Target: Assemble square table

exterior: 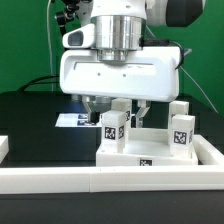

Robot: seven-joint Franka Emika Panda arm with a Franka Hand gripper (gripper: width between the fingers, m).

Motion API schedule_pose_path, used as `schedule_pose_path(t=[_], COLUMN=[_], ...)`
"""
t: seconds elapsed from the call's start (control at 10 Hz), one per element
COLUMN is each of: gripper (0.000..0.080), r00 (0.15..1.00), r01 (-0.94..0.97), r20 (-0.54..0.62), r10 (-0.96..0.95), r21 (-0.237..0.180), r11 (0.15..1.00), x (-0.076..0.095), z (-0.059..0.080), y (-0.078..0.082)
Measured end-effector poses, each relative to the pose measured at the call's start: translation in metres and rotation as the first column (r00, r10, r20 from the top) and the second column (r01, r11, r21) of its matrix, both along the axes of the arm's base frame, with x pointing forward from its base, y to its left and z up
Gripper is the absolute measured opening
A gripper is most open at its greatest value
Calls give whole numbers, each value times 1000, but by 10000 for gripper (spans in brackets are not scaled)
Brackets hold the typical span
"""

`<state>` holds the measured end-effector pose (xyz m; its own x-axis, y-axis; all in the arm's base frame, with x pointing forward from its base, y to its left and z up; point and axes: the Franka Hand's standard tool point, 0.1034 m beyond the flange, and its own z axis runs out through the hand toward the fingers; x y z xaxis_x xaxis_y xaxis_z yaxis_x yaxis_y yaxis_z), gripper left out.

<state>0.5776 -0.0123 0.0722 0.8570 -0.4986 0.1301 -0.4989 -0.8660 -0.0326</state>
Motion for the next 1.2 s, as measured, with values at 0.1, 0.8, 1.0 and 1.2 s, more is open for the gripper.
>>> schedule_pose_path(t=[0.1,0.8,1.0,1.2], gripper=[604,288,288,290], r00=[1000,937,862,753], r01=[13,349,501,646], r20=[-1,17,39,55], r10=[-13,-350,-505,-656], r21=[1,53,81,126], r11=[1000,936,862,752], x=[0,-1,-1,-1], z=[-1,0,0,0], y=[0,-1,-2,-6])
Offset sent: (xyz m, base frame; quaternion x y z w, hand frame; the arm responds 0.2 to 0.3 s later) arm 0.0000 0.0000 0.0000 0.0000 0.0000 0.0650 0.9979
